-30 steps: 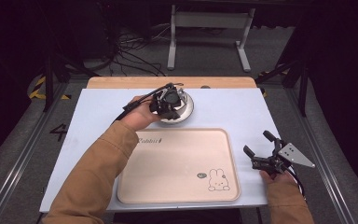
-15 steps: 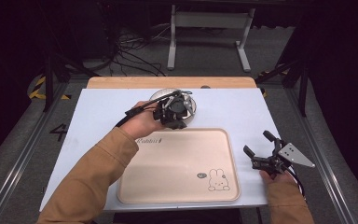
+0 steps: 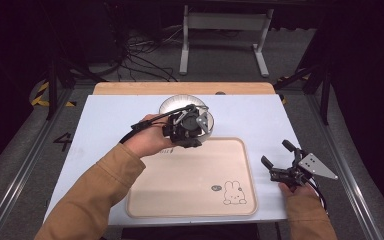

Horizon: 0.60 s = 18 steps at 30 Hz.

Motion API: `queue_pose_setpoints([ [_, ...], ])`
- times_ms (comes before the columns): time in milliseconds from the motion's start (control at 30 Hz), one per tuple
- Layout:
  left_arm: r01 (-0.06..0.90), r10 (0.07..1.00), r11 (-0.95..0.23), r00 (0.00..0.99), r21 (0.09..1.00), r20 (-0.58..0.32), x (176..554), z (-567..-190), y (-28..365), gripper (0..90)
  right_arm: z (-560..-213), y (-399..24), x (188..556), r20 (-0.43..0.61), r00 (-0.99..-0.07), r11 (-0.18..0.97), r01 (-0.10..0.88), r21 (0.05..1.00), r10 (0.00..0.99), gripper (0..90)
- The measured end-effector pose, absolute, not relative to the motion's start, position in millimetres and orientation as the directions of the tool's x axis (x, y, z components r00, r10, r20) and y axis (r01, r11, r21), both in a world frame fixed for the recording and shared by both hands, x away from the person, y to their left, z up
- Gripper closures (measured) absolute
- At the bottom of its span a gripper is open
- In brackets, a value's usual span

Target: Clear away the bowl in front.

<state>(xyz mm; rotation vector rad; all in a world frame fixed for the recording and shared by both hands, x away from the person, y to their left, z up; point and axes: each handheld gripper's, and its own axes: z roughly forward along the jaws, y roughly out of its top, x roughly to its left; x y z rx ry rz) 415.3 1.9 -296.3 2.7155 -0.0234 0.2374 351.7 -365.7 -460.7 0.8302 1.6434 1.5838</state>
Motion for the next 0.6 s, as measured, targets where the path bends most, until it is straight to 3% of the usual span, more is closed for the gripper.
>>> queue_pose_setpoints([
  [600, -0.075, -0.004, -0.911, 0.985, 0.404, 0.173, 391.1, -301.7, 4.6, 83.0, -460.7, -365.7, 351.8, -0.051, -0.551, 0.048, -0.020, 0.999, 0.833, 0.0],
])
